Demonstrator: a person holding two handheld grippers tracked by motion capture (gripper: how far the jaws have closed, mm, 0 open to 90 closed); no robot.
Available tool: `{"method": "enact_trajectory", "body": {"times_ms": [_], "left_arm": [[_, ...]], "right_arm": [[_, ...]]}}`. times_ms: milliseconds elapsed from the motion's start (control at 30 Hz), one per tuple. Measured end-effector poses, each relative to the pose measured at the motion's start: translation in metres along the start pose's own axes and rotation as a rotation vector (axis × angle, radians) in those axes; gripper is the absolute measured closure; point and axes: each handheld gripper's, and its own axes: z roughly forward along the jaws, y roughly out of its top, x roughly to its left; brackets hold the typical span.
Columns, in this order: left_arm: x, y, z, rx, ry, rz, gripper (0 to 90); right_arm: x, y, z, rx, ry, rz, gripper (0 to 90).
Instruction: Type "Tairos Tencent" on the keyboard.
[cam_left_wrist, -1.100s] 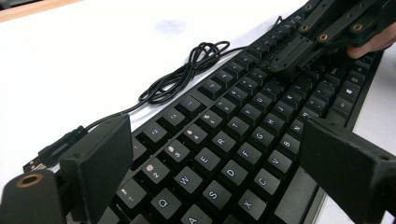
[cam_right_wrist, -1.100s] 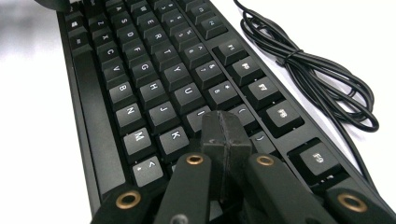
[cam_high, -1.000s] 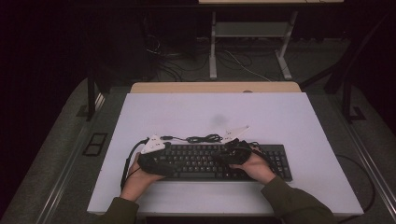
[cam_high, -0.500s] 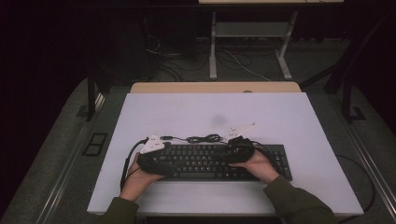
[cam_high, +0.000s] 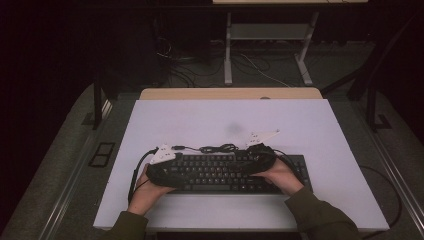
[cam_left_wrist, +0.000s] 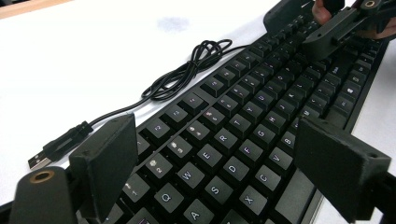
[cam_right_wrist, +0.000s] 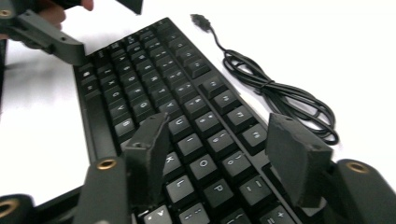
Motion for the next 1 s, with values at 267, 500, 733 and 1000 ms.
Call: {"method": "enact_trajectory", "body": {"times_ms": [267, 500, 733, 1000], "left_arm": [[-0.0003, -0.0016, -0.0027, 0.012, 0.007, -0.001, 14.4], [-0.0004, -0.0051, -0.0039, 0.038, 0.01, -0.003, 21.4], [-0.0011, -0.007, -0.0065, 0.056, 0.003, 0.01, 35.3], [0.0019, -0.0074, -0.0092, 0.069, -0.007, 0.003, 63.9]], "right_arm": [[-0.0006, -0.0002, -0.0007, -0.024, -0.025, 0.002, 27.7], [-0.0006, -0.0004, -0.0007, -0.027, -0.031, 0.002, 26.1], [-0.0006, -0.0005, -0.0008, -0.027, -0.036, 0.0, 25.8], [0.0, -0.0007, -0.0001, -0.021, -0.039, -0.004, 25.7]]}}
